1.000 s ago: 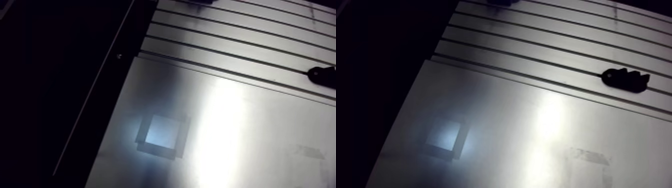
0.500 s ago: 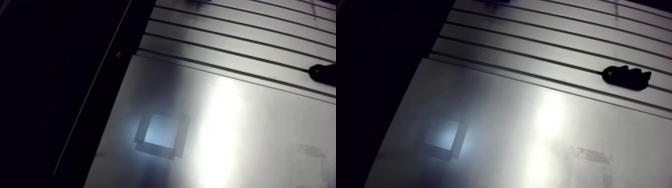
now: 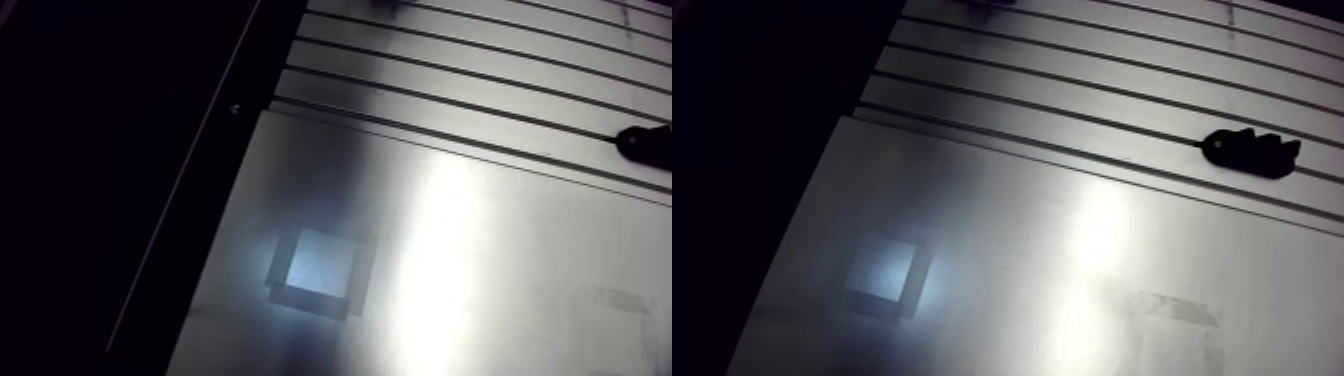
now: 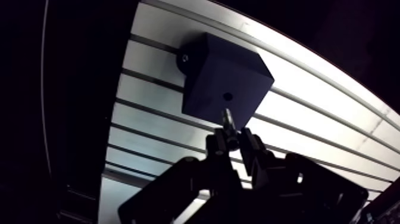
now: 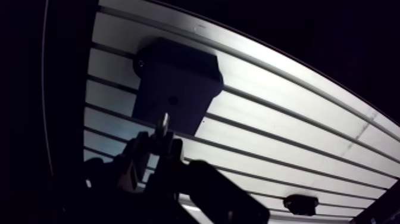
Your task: Pick up the M10 bolt and insert it into the hole until fully seated.
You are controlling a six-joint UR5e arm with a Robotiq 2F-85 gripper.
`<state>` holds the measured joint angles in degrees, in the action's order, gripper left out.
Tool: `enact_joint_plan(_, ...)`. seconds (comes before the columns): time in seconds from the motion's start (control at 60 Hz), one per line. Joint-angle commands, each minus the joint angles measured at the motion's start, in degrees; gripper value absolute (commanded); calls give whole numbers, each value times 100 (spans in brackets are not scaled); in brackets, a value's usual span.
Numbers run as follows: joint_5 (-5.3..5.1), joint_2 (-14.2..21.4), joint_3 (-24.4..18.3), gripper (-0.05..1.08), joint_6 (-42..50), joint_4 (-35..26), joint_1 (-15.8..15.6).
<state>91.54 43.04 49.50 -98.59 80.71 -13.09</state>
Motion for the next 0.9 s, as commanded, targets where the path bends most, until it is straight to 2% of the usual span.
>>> enact_joint_plan(0.017,0,-3,27,108,2,2,25)
enact_joint_plan(0.9,0,-65,55,108,9,204,34)
